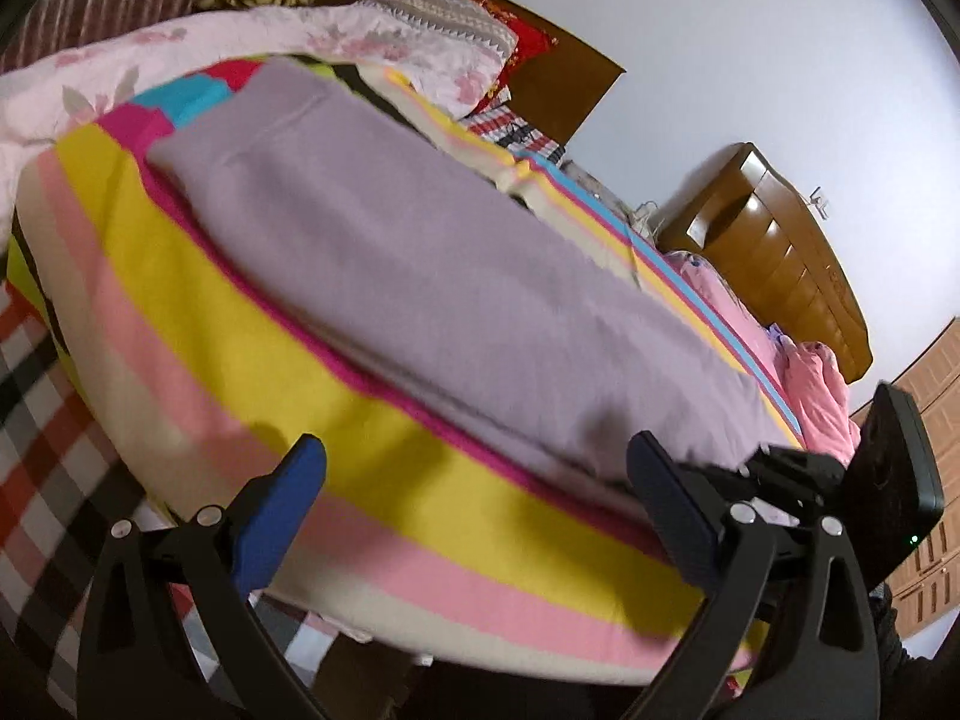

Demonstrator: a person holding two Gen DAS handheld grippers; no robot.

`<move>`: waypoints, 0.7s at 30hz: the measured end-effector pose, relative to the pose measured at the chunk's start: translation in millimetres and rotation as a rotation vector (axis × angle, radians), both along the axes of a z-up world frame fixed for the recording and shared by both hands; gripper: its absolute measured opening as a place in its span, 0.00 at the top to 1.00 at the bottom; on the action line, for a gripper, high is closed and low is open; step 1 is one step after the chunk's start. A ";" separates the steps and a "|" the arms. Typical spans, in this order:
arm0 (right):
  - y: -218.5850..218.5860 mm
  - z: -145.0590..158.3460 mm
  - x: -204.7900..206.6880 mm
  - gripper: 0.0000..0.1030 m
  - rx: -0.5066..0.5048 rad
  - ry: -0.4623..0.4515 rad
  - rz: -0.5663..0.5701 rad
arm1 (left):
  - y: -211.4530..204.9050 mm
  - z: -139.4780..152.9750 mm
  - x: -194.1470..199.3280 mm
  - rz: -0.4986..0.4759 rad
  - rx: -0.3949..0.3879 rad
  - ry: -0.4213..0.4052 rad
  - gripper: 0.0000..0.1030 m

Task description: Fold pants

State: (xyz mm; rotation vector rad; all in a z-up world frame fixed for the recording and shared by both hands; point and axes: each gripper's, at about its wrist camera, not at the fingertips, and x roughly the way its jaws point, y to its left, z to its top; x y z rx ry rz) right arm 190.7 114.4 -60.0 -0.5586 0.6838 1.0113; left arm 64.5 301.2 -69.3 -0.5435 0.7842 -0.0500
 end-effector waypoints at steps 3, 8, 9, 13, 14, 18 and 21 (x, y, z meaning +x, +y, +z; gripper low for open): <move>10.4 -5.8 -2.9 0.78 -0.048 -0.051 0.007 | 0.9 -4.2 -2.2 -0.002 -0.020 0.005 0.03; 22.0 -10.5 -20.2 0.87 -0.134 -0.218 0.049 | 4.5 -3.8 -2.9 0.002 -0.010 -0.002 0.03; 23.8 -13.8 -21.1 0.93 -0.158 -0.224 0.049 | 4.5 -3.8 -1.9 0.003 -0.011 -0.002 0.03; 21.6 -10.4 -19.7 0.97 -0.120 -0.221 0.026 | 4.7 -3.3 -1.7 0.012 -0.023 -0.005 0.03; 19.5 -3.8 -18.4 0.97 -0.087 -0.195 0.017 | 4.9 -2.1 -2.2 0.015 -0.020 -0.009 0.03; 19.6 11.8 -24.8 0.96 -0.054 -0.130 0.033 | 10.2 0.1 -5.6 0.029 -0.011 -0.017 0.02; 25.8 -8.7 -25.0 0.96 -0.107 -0.105 0.042 | 10.1 -1.6 -2.1 0.023 -0.019 -0.011 0.02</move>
